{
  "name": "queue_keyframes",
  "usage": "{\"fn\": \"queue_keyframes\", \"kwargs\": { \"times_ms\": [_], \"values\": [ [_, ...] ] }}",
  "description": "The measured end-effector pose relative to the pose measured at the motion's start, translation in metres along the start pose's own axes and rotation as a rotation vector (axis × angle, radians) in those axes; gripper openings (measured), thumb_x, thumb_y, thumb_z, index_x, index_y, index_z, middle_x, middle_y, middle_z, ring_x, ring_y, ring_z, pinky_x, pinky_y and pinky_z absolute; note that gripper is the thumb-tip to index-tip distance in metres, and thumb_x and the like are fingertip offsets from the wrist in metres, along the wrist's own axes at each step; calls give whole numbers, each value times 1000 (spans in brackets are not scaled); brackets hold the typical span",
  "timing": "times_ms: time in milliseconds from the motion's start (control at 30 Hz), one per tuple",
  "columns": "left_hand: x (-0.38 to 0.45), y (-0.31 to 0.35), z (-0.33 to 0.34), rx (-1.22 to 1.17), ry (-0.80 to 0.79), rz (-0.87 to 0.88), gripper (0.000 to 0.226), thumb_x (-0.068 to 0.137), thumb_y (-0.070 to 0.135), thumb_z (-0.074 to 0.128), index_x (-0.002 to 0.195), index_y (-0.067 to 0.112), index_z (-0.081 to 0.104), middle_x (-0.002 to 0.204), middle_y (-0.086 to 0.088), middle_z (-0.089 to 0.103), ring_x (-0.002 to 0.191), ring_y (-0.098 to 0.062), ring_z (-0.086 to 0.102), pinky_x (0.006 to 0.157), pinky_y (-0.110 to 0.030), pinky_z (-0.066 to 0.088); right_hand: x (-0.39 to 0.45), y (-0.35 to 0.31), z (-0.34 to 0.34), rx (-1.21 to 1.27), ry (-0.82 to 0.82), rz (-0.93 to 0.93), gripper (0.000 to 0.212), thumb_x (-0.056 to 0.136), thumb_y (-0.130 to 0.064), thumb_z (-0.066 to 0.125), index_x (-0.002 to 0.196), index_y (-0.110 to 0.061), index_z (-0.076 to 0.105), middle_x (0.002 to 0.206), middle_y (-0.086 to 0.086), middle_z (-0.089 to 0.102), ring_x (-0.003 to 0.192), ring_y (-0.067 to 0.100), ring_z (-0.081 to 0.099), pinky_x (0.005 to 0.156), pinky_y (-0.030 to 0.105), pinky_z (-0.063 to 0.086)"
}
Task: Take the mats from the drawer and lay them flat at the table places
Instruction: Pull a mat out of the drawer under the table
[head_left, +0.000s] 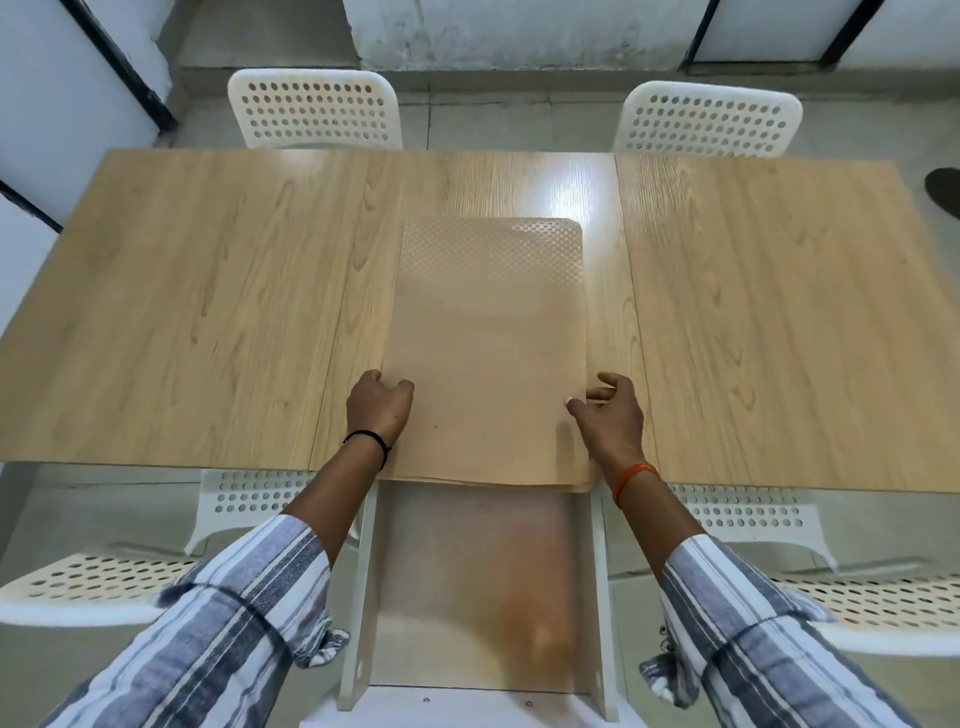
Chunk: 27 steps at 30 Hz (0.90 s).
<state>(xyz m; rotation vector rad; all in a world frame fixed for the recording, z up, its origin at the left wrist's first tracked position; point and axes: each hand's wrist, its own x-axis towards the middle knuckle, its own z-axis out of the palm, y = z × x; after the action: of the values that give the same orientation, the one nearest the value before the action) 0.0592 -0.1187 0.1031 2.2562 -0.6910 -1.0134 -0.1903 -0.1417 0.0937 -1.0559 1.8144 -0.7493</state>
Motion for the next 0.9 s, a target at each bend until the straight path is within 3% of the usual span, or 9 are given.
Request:
{"fn": "queue_keyframes", "kwargs": {
  "times_ms": [200,367,467,567,667,800,900],
  "values": [
    [5,-2,-6,30,54,-3,57,89,23,57,142,5,44,133,-12,57,118,-28,55,87,-29,41,15,-2,-3,-246,-21,-36,36,85,-18,70,119,-12,62,110,5,68,91,18,60,82,30,51],
    [11,3,-10,80,130,52,43,85,12,63,127,6,61,120,-13,66,108,-28,62,82,-27,46,16,-1,1,-385,-118,-89,61,86,-12,62,143,-13,41,136,9,56,120,27,56,100,39,49],
    [15,5,-11,45,123,124,32,85,11,67,116,5,69,115,-12,69,103,-24,64,83,-22,43,13,2,5,-347,-192,-140,71,88,-9,62,150,-10,28,147,10,39,132,26,44,109,34,38],
    [17,8,-13,38,115,206,23,85,19,72,103,5,73,104,-10,71,92,-18,61,80,-22,42,15,2,4,-245,-131,-146,62,87,-8,64,142,-11,37,139,8,42,124,23,48,102,28,41],
    [20,10,-14,20,106,246,20,85,24,71,91,5,74,93,-8,72,90,-23,65,74,-23,41,22,-2,2,-203,-43,-126,38,88,-13,66,123,-11,51,122,5,53,108,22,56,90,29,47],
    [22,11,-14,22,81,272,22,88,17,69,104,3,72,104,-9,71,91,-15,60,80,-21,42,34,-8,2,-181,-16,-90,18,88,-19,69,97,-6,60,92,4,60,87,20,56,65,22,40],
    [23,10,-16,-13,86,288,26,87,8,68,113,5,70,106,-10,70,90,-12,59,81,-19,43,37,-11,0,-160,-19,-140,11,89,-13,67,91,-7,57,89,5,59,85,20,54,64,23,40]
  ]
}}
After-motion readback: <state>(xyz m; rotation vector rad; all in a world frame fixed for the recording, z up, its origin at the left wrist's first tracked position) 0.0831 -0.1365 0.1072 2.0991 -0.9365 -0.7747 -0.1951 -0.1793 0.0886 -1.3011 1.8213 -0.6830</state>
